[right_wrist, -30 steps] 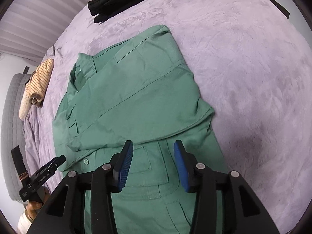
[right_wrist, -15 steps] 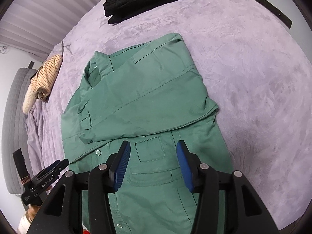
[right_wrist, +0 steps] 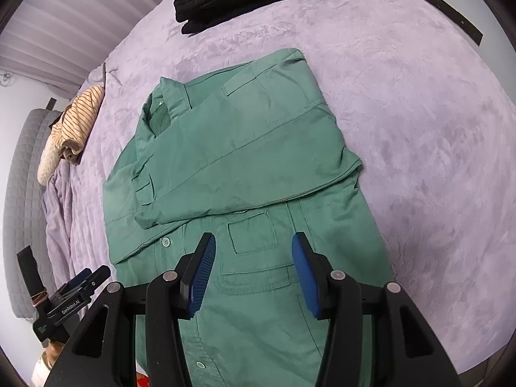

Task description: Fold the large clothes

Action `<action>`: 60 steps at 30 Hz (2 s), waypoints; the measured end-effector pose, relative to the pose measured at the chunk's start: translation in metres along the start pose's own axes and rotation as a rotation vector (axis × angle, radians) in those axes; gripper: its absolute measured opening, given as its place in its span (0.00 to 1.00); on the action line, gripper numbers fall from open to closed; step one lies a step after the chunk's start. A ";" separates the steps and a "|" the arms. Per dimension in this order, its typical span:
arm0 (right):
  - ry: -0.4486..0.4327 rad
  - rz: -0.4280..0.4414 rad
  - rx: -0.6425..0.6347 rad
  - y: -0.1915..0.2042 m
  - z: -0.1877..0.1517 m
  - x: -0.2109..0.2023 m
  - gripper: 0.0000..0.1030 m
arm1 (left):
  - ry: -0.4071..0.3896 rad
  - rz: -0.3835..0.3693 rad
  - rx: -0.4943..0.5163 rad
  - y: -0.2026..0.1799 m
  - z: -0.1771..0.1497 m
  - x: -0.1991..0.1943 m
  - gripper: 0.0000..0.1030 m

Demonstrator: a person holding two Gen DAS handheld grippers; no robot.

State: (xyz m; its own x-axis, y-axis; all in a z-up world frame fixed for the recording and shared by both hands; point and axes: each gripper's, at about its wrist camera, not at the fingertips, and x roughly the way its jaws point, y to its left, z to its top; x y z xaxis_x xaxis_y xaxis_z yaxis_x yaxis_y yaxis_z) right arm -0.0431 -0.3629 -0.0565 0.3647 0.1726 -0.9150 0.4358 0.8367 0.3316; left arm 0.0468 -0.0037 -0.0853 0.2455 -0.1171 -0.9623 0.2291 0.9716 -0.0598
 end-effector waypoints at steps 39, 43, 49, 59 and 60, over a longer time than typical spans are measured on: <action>-0.020 0.096 -0.050 0.018 -0.003 -0.044 1.00 | 0.016 -0.009 -0.042 0.011 -0.022 -0.043 1.00; 0.002 0.119 -0.046 0.008 -0.004 -0.044 1.00 | 0.010 0.020 -0.058 0.006 -0.027 -0.051 1.00; 0.063 0.165 -0.056 -0.012 -0.005 -0.042 1.00 | 0.005 0.054 -0.108 -0.009 -0.049 -0.063 1.00; 0.176 0.192 -0.143 -0.041 -0.012 -0.039 1.00 | 0.060 0.089 -0.203 -0.032 -0.112 -0.065 1.00; 0.177 0.198 -0.137 -0.044 -0.013 -0.041 1.00 | 0.064 0.092 -0.197 -0.034 -0.114 -0.066 1.00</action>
State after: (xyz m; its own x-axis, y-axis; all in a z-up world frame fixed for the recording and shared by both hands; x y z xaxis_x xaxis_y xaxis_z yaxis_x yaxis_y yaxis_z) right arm -0.0877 -0.4002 -0.0369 0.2768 0.4177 -0.8654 0.2511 0.8378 0.4847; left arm -0.0849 -0.0053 -0.0503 0.1949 -0.0191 -0.9806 0.0184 0.9997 -0.0158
